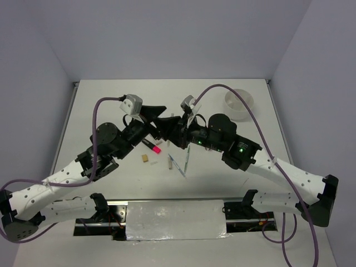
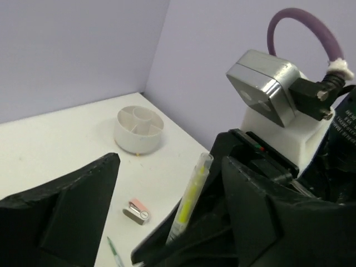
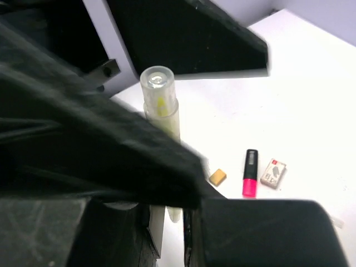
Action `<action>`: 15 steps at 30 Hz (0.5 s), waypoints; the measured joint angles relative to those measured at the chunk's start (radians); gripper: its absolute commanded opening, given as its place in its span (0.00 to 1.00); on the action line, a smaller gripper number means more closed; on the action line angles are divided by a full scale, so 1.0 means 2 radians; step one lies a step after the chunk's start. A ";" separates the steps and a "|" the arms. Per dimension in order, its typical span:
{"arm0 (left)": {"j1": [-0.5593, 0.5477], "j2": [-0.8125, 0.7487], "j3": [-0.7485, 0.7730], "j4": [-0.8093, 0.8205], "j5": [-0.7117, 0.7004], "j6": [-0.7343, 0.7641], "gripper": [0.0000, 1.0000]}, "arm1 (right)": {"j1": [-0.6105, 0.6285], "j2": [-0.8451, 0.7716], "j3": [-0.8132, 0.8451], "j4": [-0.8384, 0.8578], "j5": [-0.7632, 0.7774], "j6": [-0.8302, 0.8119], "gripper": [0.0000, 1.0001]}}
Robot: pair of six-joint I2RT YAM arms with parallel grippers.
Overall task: Sort the stationery into containers
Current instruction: Close the pen cap on the pen, then place the pen in the storage box.
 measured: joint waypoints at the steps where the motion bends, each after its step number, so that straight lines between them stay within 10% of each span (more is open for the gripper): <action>1: 0.000 -0.003 0.000 -0.010 -0.019 -0.013 0.99 | 0.000 -0.006 -0.012 0.012 0.010 0.003 0.00; 10: -0.027 0.021 0.176 -0.243 -0.242 -0.143 0.99 | -0.015 0.001 -0.128 0.118 0.097 0.046 0.00; 15: -0.022 0.003 0.242 -0.376 -0.355 -0.204 0.99 | -0.131 0.002 -0.153 0.123 0.168 0.058 0.00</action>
